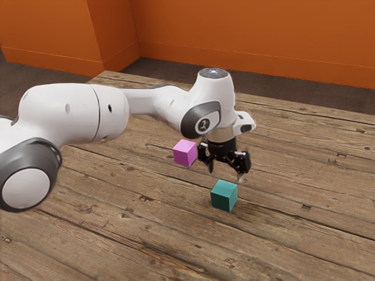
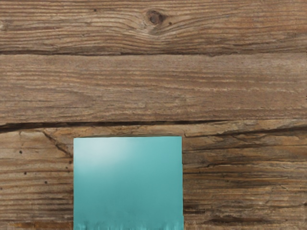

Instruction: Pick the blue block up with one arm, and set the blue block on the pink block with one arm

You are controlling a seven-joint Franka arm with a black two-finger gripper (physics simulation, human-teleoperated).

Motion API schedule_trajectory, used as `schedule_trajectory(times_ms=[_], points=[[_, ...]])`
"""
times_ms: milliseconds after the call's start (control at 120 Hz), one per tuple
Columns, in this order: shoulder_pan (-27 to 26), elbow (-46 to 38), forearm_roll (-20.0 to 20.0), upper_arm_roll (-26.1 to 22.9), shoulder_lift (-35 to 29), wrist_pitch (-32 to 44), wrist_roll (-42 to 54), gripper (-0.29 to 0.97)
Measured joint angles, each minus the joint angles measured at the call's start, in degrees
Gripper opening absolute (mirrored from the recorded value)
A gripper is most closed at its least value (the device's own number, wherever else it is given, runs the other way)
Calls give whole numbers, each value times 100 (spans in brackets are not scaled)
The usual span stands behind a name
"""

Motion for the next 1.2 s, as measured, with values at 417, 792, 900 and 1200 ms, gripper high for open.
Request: schedule_trajectory(times_ms=[417,792,900,1200], points=[[38,-458,-77,210,51,173,631,68],[-4,-17,-66,214,329,171,1287,68],[-14,114,-74,210,444,175,1413,68],[-23,223,-92,208,695,202,1664,68]])
